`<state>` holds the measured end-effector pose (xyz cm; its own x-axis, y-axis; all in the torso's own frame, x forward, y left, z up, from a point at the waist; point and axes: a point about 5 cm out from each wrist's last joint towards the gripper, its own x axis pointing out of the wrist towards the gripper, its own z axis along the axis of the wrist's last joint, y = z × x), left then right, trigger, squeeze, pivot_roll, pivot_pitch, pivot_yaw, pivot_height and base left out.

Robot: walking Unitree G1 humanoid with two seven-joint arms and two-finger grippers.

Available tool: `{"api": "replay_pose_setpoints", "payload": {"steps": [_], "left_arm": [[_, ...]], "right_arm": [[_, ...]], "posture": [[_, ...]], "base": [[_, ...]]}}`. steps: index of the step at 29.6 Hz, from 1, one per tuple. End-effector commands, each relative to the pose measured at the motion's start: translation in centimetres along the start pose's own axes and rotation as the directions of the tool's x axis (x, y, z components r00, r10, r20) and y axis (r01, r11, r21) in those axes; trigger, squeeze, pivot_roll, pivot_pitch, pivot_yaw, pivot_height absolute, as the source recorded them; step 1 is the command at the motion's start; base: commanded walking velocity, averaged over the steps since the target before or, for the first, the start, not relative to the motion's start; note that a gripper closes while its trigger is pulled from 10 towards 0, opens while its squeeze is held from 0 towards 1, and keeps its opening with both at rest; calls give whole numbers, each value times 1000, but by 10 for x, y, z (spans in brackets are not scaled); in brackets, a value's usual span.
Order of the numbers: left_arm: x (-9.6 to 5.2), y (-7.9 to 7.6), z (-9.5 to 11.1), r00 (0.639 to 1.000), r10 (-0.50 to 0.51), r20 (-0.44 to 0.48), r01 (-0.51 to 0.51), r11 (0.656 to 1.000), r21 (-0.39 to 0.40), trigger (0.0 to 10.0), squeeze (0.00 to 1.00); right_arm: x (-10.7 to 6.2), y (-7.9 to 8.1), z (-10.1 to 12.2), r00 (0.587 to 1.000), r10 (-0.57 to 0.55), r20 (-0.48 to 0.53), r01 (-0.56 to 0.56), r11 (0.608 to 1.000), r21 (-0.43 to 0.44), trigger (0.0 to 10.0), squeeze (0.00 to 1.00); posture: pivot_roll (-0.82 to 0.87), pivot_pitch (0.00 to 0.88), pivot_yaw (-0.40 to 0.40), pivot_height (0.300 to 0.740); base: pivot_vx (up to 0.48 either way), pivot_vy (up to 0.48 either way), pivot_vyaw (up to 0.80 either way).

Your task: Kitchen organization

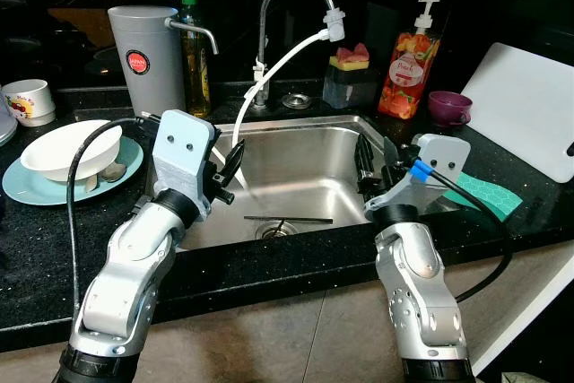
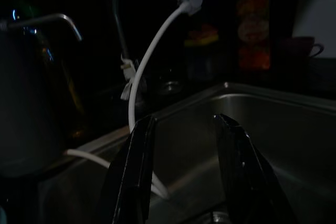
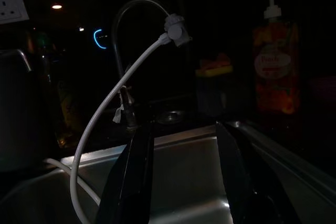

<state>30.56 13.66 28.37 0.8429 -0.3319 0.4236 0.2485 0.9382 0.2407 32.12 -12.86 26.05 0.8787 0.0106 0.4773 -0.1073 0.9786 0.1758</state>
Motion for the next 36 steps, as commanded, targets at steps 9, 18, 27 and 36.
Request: {"api": "replay_pose_setpoints", "payload": {"steps": [9,18,27,36], "left_arm": [[-13,-7,-22,998,7,-68,-4,999,53,10000,0],[-18,-8,-35,993,2,-115,5,998,59,10000,0],[-21,-12,-38,992,2,-123,5,998,61,10000,0],[-22,-6,-37,992,27,-126,-15,995,99,10000,0]], "right_arm": [[-12,1,-7,999,16,-37,-17,999,-27,10000,0],[-20,-3,-14,998,-3,-68,0,999,-40,10000,0],[-22,-4,-15,997,-5,-76,2,999,-44,10000,0],[-22,1,-16,996,15,-83,-18,999,-33,10000,0]], "posture": [[130,106,-57,740],[120,94,-29,740],[125,96,-32,740],[141,106,-42,740]], "base": [[0,0,0],[0,0,0],[0,0,0],[0,0,0]]}}
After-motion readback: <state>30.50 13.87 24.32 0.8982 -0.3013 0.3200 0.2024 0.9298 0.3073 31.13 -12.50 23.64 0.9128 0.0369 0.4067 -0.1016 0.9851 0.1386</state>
